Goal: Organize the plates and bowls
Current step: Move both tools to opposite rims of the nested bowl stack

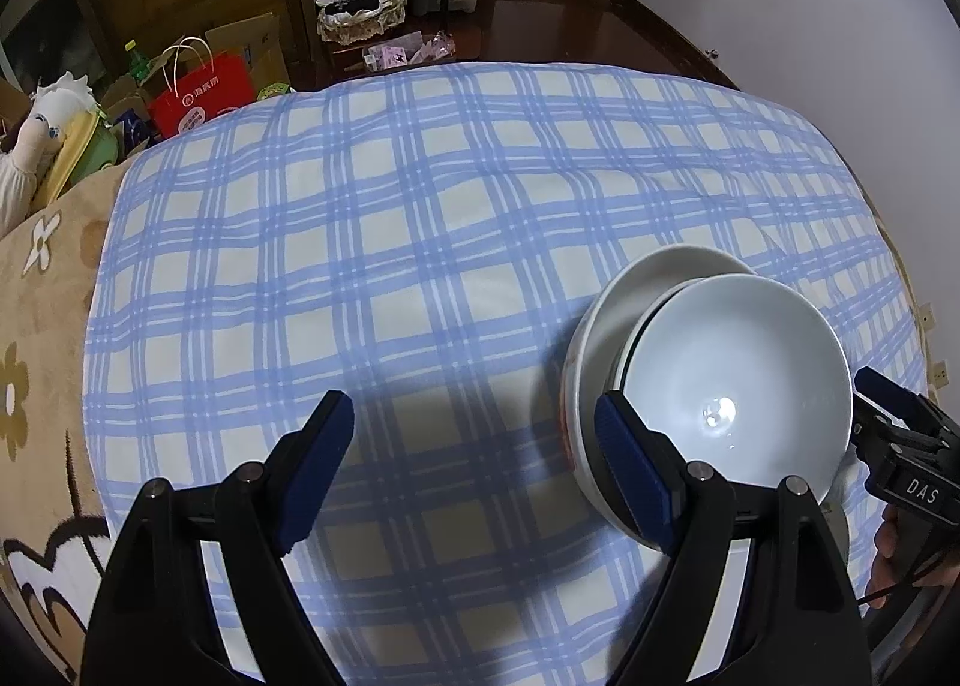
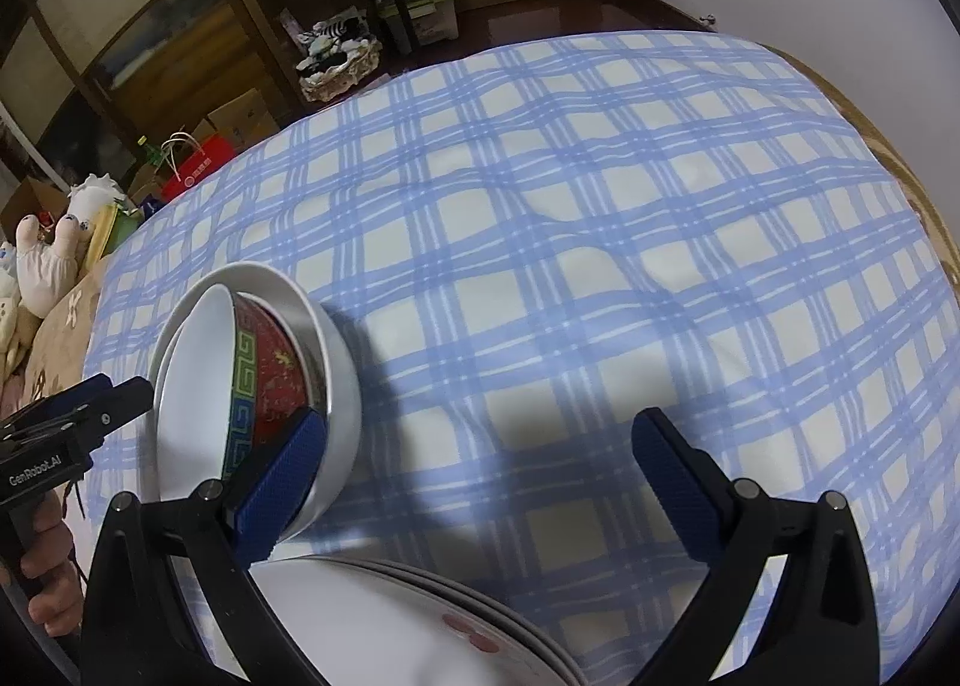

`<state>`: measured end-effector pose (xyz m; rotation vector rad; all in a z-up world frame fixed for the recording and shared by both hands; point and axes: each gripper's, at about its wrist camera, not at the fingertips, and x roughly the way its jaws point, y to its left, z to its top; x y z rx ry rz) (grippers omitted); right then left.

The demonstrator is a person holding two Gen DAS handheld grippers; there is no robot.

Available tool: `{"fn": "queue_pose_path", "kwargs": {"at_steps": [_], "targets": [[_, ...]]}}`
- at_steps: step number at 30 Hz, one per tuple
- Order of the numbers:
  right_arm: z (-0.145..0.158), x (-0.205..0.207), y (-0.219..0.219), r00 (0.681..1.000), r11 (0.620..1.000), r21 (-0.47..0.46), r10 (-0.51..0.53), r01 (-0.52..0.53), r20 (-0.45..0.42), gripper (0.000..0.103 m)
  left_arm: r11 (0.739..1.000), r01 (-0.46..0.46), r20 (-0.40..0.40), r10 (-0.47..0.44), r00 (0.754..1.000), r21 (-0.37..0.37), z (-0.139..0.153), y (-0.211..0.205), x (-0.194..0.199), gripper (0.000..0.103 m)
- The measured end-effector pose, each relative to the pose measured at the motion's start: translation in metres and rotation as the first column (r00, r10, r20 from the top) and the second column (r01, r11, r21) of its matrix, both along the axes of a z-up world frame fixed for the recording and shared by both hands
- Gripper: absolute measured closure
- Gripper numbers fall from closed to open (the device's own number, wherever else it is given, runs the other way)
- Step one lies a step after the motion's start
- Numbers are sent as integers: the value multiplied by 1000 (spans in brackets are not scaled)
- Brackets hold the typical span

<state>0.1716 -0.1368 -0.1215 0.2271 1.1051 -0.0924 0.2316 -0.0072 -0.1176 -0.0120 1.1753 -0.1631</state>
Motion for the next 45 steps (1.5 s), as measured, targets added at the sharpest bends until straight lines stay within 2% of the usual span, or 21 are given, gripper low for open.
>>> {"fn": "queue_pose_path", "kwargs": {"at_steps": [16, 31, 41, 44, 45], "targets": [[-5, 4, 1, 1000, 1000, 22, -4, 4, -25, 0, 1000, -4, -58, 5, 998, 8, -12, 0, 5, 21], [-14, 10, -6, 995, 994, 93, -57, 64, -78, 0, 1000, -18, -83, 18, 996, -3, -15, 4, 7, 21], [-14, 9, -4, 994, 993, 84, -74, 80, -82, 0, 1000, -26, -78, 26, 997, -2, -15, 5, 7, 21], [-12, 8, -2, 994, 994, 71, -81, 87, -80, 0, 1000, -23, -70, 23, 997, 1, -15, 4, 6, 25], [-11, 8, -1, 993, 994, 67, -82, 88, -79, 0, 1000, -18, -70, 17, 997, -11, -15, 4, 6, 34]]}}
